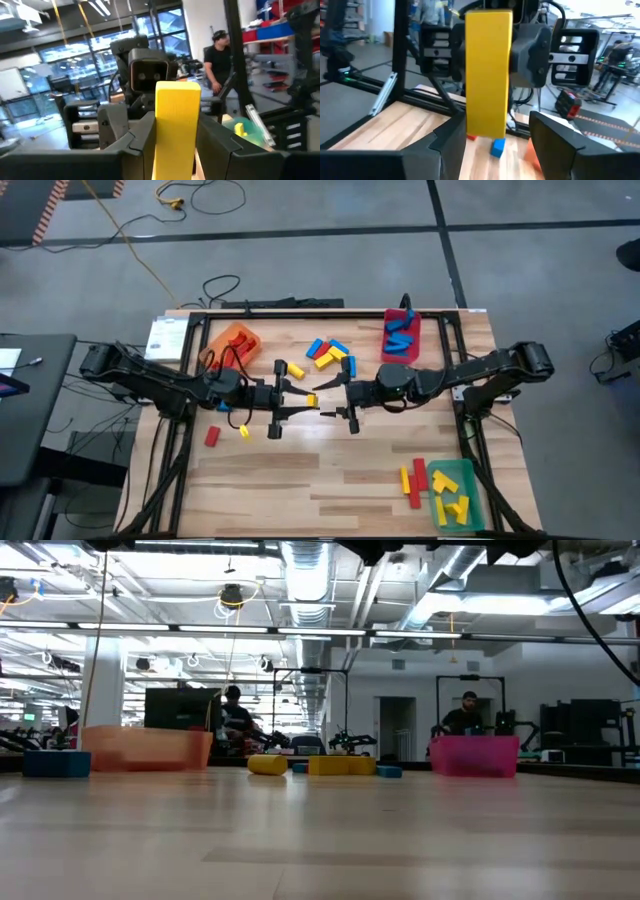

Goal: Sort blocks
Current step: Put the yellow block into the green bin

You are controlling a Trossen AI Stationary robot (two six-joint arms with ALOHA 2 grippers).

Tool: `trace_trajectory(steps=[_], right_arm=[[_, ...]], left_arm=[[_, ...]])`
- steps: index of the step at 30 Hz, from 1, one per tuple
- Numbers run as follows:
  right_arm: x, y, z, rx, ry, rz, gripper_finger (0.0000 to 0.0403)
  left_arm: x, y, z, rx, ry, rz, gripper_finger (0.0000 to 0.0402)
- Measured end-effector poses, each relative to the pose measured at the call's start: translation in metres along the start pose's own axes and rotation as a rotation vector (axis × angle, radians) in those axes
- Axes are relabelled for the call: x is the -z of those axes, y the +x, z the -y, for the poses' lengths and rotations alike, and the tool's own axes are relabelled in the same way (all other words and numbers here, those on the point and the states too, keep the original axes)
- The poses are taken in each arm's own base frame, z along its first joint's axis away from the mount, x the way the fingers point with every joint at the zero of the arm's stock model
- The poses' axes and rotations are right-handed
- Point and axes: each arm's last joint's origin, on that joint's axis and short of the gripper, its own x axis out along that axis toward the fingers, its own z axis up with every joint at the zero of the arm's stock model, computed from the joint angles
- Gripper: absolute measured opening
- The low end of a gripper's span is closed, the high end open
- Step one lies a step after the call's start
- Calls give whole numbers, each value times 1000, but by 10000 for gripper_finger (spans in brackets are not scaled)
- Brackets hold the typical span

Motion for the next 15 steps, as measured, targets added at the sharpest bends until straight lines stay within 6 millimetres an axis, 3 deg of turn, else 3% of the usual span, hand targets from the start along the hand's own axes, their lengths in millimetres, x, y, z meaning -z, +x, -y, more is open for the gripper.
trace_trajectory(steps=[15], right_arm=[[2,0,-2,34,-41,-32,228]], left_arm=[[2,0,-2,-14,15,-25,105]])
